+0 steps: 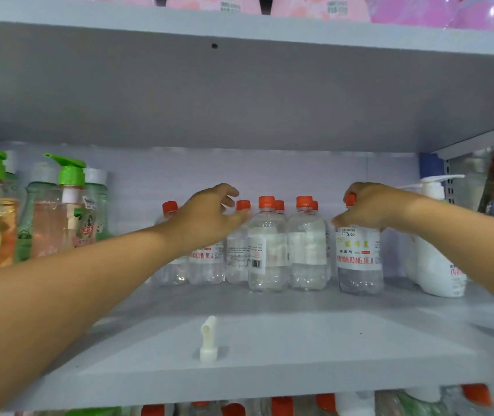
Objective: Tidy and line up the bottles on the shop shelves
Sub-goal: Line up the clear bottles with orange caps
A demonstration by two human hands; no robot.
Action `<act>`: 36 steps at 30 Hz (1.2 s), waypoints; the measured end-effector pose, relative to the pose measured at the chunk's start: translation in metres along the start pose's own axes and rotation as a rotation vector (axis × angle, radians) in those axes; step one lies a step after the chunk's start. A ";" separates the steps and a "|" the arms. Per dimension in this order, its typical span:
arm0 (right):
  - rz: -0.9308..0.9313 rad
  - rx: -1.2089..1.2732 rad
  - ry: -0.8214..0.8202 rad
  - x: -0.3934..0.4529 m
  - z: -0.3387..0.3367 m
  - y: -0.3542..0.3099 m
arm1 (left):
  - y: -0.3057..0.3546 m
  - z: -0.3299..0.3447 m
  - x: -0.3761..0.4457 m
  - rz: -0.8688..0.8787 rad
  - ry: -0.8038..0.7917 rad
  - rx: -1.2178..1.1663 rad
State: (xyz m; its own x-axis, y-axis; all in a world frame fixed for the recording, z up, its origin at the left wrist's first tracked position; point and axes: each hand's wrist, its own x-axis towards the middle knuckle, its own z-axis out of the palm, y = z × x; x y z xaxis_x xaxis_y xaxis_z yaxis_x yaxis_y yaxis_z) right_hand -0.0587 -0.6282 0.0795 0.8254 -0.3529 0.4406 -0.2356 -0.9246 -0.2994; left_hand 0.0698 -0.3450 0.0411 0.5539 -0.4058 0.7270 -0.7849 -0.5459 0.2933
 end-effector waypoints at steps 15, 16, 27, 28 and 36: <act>-0.107 0.170 -0.016 0.021 0.039 -0.038 | 0.039 0.001 0.011 -0.304 -0.242 -0.089; -0.116 0.205 -0.028 0.021 0.040 -0.039 | 0.035 -0.009 0.007 -0.333 -0.238 -0.072; -0.126 0.328 -0.267 -0.015 -0.024 -0.013 | -0.002 -0.083 -0.028 -0.596 -0.147 0.206; -0.108 0.333 -0.272 -0.019 -0.033 -0.005 | -0.002 -0.086 -0.028 -0.611 -0.164 0.232; 0.040 0.226 -0.209 -0.034 -0.046 0.041 | 0.030 -0.058 -0.004 -0.351 -0.081 0.512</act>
State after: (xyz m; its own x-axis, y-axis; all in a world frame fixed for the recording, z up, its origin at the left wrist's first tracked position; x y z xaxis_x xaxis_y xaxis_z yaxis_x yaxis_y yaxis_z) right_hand -0.1197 -0.6607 0.0910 0.9109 -0.3296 0.2480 -0.1693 -0.8471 -0.5038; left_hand 0.0277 -0.3174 0.0826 0.7896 -0.1818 0.5860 -0.3305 -0.9307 0.1566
